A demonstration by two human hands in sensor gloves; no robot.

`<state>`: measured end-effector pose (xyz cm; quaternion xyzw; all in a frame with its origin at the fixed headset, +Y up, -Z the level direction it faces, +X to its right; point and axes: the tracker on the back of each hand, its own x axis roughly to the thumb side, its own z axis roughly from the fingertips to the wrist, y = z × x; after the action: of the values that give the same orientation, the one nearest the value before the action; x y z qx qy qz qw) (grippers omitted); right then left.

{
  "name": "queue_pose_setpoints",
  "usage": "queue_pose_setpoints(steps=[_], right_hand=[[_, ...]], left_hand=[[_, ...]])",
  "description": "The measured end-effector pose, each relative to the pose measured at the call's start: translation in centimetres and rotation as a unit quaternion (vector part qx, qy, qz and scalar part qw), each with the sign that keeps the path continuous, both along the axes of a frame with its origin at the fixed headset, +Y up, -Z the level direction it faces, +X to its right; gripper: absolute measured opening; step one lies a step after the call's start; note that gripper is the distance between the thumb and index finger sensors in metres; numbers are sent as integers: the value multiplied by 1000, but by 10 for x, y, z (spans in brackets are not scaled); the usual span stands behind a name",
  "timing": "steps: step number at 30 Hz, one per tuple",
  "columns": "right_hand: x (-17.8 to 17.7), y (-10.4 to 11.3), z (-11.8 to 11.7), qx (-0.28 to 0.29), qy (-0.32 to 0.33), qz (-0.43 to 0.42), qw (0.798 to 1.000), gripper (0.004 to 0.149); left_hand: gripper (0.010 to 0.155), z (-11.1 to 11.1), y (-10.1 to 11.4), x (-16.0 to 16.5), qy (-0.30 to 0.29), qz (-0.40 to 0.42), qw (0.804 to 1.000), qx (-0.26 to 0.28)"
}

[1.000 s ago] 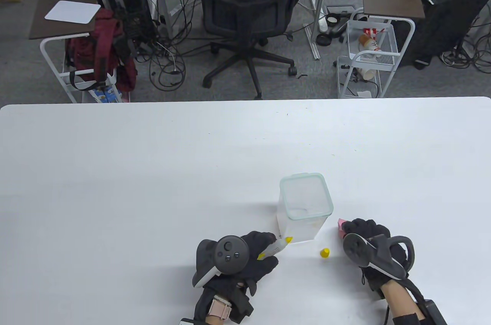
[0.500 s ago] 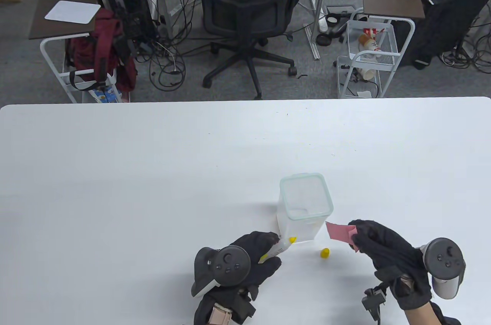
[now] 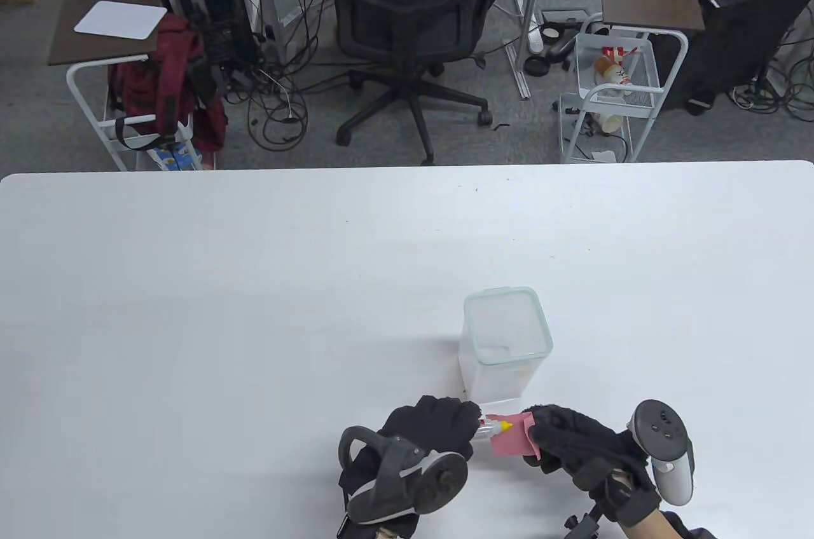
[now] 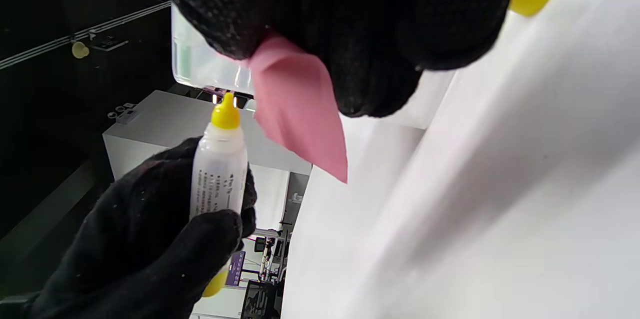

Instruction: Squeeze liquid glue on card and attach to container

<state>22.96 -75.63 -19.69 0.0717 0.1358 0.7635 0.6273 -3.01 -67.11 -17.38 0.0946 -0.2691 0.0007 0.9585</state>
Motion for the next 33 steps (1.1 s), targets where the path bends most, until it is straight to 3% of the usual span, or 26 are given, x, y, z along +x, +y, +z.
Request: queue_pose_setpoints(steps=[5, 13, 33], right_hand=[[-4, -7, 1, -10, -5, 0, 1000, 39], [-5, -17, 1, -55, 3, -36, 998, 39], [-9, -16, 4, -57, 1, -31, 998, 39]], left_hand=[[57, 6, -2, 9, 1, -53, 998, 23], [57, 11, -2, 17, -11, -67, 997, 31], [59, 13, -3, 21, -12, -96, 994, 42]])
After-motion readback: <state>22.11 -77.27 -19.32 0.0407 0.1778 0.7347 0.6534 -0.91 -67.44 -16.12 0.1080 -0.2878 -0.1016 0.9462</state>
